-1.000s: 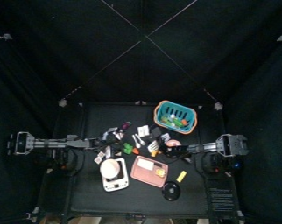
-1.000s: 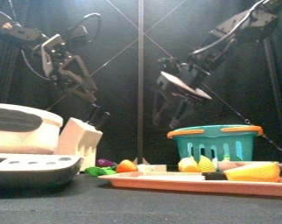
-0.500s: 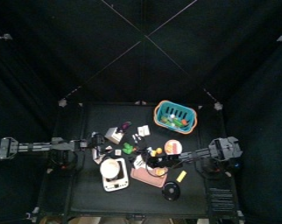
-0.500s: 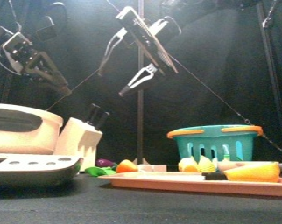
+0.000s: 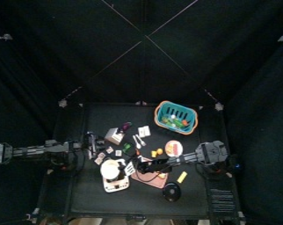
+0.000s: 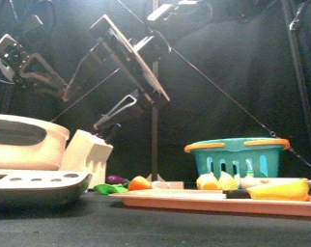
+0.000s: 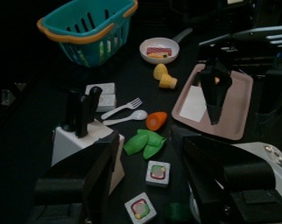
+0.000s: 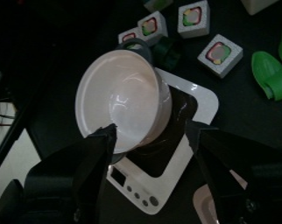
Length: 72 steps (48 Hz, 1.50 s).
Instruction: Grab pot
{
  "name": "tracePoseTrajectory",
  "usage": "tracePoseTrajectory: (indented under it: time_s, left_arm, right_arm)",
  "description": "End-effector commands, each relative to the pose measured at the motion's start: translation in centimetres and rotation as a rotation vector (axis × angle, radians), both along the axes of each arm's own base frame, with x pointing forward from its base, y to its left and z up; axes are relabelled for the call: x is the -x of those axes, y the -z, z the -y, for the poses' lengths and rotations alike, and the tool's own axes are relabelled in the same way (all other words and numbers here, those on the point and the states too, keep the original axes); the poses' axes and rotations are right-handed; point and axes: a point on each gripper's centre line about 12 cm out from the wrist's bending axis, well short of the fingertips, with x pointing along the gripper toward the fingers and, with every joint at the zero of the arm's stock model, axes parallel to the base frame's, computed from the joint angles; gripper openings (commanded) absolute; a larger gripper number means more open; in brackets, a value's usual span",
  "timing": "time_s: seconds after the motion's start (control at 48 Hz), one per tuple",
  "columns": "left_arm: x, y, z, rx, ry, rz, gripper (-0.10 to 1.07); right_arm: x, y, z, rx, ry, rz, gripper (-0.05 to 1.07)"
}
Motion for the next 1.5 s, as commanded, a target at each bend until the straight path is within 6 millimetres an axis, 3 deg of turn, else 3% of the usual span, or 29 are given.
tracePoseTrajectory:
  time_s: [0.0,0.375,0.854,1.479]
  left_arm:
    - [-0.2,-0.6,0.0,-0.006,0.002,0.021,0.87]
    - [-0.1,-0.2,0.0,-0.002,0.001,0.010,0.87]
    - [-0.1,-0.2,0.0,-0.003,0.002,0.010,0.87]
    - [-0.1,-0.3,0.0,-0.002,0.001,0.012,0.87]
  right_arm:
    - [-0.9,-1.9,0.3,0.002,0.017,0.040,0.95]
    - [-2.2,-0.4,0.6,0.028,0.062,-0.001,0.90]
    - [-2.1,0.5,0.9,0.006,0.107,-0.041,0.64]
    - [-1.7,-2.5,1.1,0.024,0.115,0.001,0.40]
